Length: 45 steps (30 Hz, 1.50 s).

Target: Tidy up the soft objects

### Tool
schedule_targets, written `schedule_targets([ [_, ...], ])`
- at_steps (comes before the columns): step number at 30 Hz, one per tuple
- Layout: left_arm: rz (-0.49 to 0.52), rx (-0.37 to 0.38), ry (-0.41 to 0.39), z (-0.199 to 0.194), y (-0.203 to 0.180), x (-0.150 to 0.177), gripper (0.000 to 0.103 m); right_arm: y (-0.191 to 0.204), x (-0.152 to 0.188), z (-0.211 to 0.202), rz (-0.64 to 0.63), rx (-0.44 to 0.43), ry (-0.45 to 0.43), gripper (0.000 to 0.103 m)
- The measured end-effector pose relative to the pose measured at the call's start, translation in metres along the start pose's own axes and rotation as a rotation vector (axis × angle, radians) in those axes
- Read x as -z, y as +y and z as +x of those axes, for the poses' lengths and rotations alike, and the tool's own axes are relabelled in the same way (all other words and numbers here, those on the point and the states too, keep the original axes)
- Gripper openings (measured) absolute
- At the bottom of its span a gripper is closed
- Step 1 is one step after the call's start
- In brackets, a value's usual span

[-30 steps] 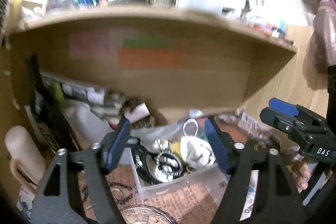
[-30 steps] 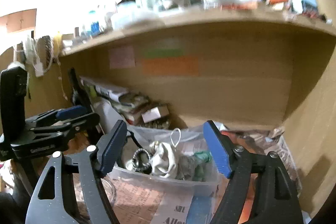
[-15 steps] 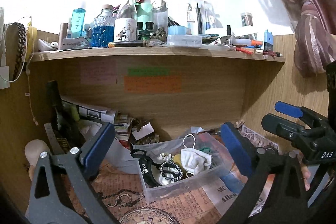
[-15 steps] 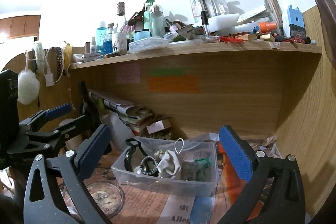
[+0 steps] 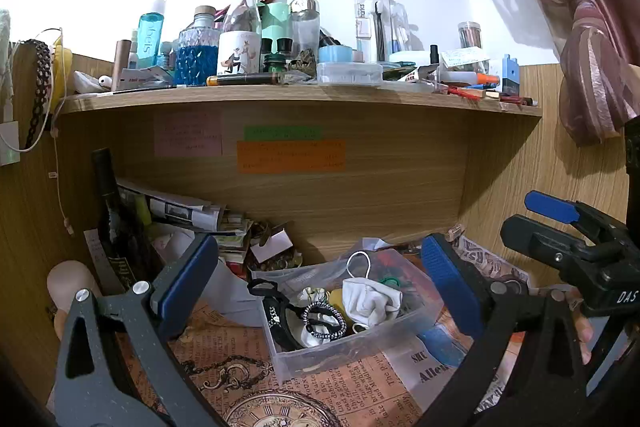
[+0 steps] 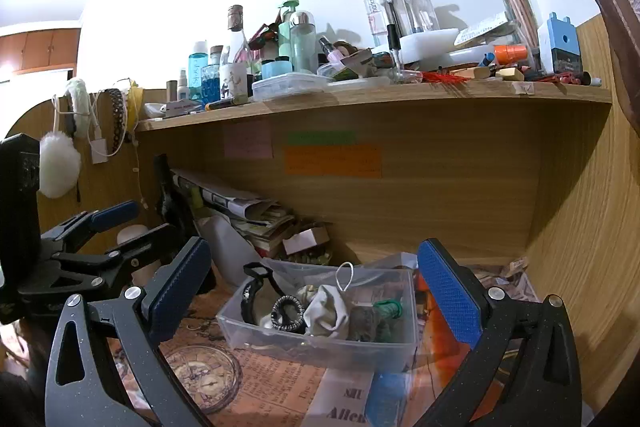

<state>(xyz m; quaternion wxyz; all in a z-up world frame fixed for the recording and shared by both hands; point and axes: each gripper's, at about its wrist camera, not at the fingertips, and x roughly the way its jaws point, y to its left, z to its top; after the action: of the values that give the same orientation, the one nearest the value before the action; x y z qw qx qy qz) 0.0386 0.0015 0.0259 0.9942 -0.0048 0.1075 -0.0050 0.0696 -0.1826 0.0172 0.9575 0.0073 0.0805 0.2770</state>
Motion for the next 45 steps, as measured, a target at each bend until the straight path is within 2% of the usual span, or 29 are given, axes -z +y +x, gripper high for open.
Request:
schedule_targets([
  [45, -0.009, 0.004, 0.018, 0.0051, -0.0077, -0.0015, 0.103, 0.0026, 0.0023, 0.0027, 0.013, -0.002, 0.009, 0.103],
])
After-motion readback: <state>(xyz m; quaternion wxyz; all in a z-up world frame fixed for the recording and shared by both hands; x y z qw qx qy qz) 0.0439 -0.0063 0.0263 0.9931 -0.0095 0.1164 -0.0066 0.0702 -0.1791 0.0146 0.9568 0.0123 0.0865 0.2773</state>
